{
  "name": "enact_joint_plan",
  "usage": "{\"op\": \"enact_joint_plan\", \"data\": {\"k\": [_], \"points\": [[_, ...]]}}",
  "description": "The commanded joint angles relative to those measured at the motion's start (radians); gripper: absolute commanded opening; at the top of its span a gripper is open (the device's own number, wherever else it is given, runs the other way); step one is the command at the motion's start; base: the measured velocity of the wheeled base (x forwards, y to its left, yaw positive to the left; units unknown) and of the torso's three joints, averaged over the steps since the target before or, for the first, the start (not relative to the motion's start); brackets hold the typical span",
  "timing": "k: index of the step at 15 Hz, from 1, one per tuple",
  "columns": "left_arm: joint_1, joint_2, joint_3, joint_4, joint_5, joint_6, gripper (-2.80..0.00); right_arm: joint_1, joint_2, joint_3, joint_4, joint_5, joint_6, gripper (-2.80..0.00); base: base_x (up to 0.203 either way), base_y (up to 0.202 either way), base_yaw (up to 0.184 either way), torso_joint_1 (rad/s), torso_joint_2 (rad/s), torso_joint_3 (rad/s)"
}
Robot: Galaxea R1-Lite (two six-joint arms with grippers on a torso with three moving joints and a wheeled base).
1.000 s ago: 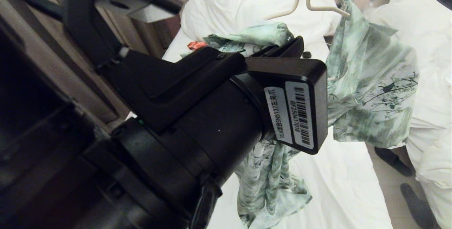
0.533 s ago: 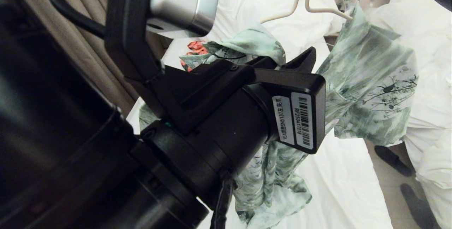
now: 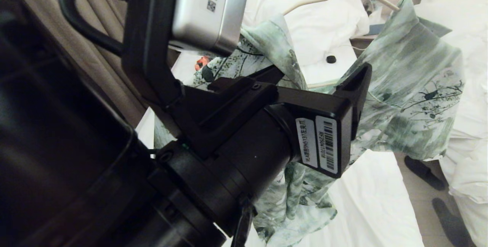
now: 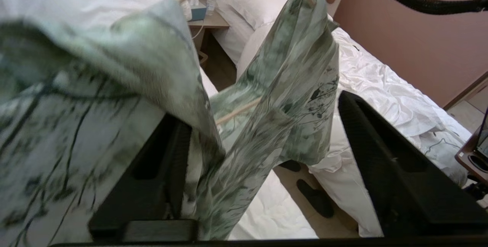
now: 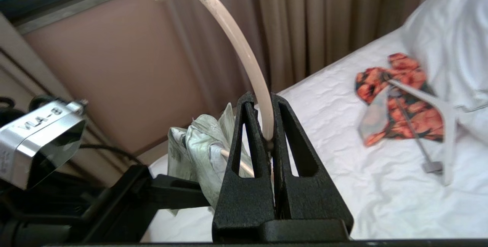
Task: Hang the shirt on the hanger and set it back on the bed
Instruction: Take the clothes hanger out of the clothes
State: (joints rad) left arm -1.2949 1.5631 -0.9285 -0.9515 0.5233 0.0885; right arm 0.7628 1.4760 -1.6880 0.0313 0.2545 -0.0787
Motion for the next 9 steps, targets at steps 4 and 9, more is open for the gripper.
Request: {"op": "enact_joint_plan", "data": {"k": [4,9], "points": [[-0.001,-0.004,0.005,-0.009,0.004,-0.001,0.0,-0.063,-0.023,-0.004,0.001,0.004,0.001,-2.8,0.0,0.0,0.0,0.0,0.0,0.0],[0.002,-0.005,0.004,-0.01,0.004,-0.004,-2.8,-0.102,-0.033,-0.004,0.0,0.009,-0.003,-2.8,0.0,0.0,0.0,0.0,0.0,0.0]]}}
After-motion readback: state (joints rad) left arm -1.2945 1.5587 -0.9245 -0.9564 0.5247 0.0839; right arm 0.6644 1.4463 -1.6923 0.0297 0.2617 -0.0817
